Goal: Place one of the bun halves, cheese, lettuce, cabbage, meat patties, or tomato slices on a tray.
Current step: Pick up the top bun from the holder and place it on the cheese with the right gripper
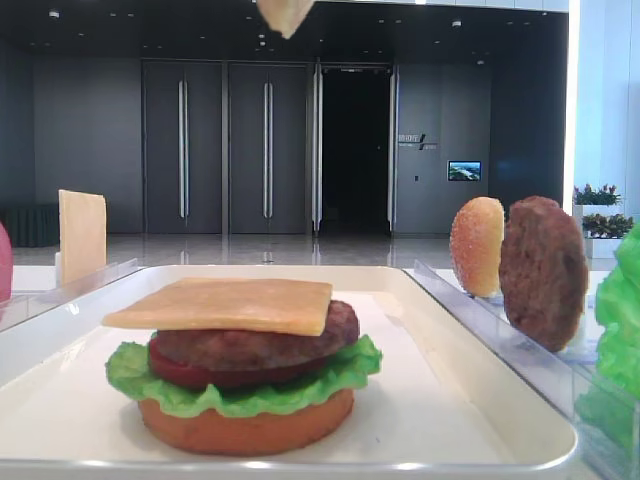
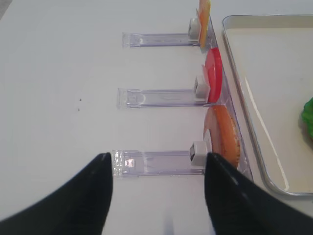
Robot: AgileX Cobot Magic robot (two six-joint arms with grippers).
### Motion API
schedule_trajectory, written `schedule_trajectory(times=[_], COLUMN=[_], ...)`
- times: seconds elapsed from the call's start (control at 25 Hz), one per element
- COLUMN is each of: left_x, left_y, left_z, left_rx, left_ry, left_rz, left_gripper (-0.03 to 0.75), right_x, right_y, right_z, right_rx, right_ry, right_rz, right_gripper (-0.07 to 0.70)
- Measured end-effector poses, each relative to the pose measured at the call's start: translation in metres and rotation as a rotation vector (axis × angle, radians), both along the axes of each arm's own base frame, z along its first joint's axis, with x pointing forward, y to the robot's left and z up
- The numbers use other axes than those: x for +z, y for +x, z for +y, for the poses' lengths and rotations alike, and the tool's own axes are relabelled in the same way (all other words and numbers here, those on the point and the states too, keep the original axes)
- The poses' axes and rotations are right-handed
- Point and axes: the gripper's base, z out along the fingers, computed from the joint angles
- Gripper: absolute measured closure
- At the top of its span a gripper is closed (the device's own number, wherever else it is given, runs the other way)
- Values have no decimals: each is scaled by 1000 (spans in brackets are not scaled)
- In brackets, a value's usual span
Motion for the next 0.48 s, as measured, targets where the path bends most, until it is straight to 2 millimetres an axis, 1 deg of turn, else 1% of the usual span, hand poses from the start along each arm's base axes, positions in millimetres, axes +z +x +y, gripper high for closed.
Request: schedule_trajectory(times=[0.16,0.28,0.48], left_x=[0,0,0], left_y=[0,0,0], left_z=[0,0,0], left_rx=[0,0,0], left_ry=[0,0,1], left_rz=[0,0,0], left_gripper=[262,263,263], right_x=[-13,-27,-47], right_y=[10,23,37], right_z=[9,17,29], right_rx=[15,15,46], right_ry=[31,35,57], right_rz=[22,32,43], right_gripper=[432,432,432])
